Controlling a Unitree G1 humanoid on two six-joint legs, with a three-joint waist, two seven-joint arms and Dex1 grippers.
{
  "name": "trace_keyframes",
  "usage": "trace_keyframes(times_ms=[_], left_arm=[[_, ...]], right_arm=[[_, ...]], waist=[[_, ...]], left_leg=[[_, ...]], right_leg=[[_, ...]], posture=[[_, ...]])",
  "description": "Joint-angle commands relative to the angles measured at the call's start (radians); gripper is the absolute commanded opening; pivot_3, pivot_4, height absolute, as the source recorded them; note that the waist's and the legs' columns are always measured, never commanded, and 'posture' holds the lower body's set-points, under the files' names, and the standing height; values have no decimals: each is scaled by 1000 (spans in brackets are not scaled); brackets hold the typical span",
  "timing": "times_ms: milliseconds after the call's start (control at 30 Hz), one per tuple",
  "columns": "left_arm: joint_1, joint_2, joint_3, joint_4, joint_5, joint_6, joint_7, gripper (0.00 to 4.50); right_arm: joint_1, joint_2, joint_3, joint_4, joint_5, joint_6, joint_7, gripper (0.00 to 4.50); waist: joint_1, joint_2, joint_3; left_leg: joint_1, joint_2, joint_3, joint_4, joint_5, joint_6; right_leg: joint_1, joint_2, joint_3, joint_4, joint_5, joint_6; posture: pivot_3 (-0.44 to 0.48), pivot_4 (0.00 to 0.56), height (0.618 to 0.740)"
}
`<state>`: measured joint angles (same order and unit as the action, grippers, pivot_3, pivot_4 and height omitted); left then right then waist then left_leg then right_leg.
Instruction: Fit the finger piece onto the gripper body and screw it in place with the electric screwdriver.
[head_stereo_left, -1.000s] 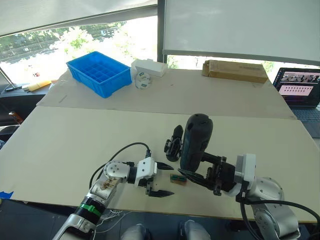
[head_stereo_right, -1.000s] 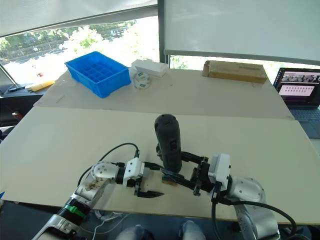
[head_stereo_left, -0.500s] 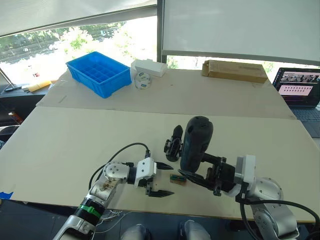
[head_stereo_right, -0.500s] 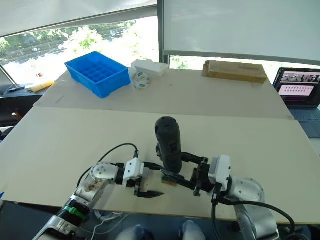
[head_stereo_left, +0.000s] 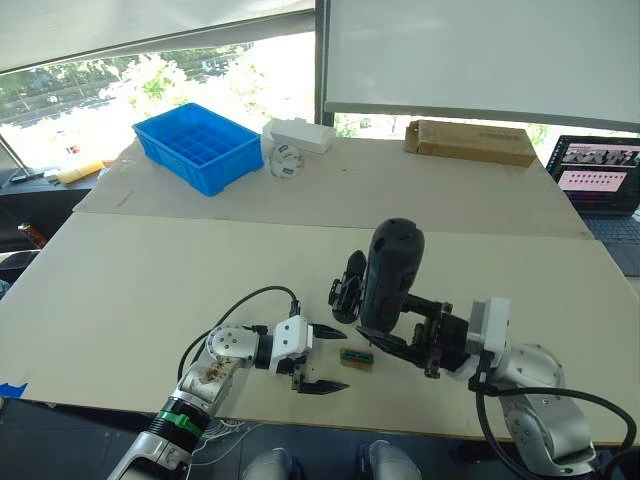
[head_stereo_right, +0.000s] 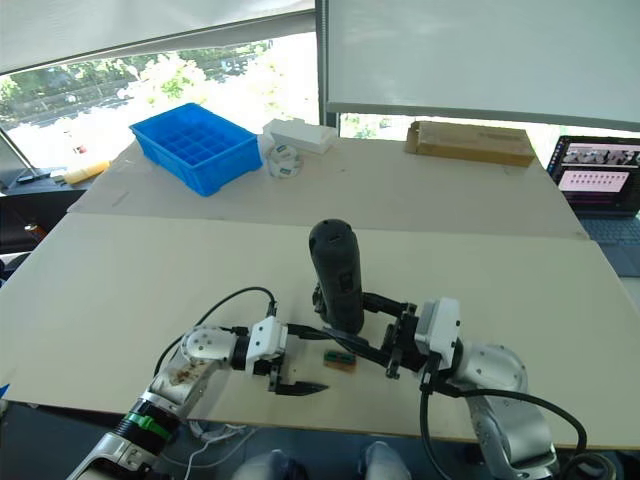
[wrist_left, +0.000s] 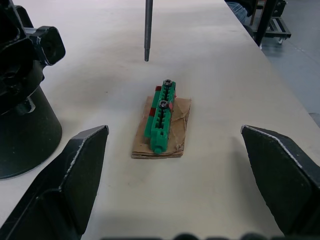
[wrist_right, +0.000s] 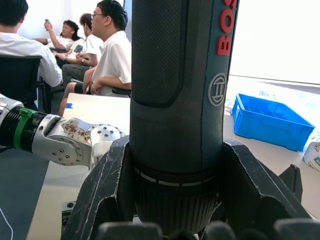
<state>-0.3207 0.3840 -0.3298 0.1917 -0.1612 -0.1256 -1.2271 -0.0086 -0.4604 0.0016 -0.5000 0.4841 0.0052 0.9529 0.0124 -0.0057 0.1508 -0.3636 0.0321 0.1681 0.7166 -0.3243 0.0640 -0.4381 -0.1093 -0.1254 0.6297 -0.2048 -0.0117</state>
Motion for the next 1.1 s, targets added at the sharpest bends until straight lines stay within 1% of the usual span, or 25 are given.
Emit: trace_keyframes(times_ms=[33,367,1100], left_arm=[[13,-2,-20,29,11,12,1,4500],[12,-7,-23,37,13,9,-1,4500],[10,-13,-23,42,13,14,2,4500]], right_arm=[[-13,-8,-6,-43,24,-7,-13,1916],[12,-19,11,-57,31,5,-16,1916],[31,-15,7,-18,22,-30,5,1916]], waist=[[0,0,0],[0,0,0],[1,0,0]], left_leg=[[0,0,0,0,0,0],[0,0,0,0,0,0],[0,0,0,0,0,1]], right_leg=[[0,0,0,0,0,0],[0,0,0,0,0,0],[1,-1,0,0,0,0]], posture=[[0,150,740],[0,150,740],[0,150,740]])
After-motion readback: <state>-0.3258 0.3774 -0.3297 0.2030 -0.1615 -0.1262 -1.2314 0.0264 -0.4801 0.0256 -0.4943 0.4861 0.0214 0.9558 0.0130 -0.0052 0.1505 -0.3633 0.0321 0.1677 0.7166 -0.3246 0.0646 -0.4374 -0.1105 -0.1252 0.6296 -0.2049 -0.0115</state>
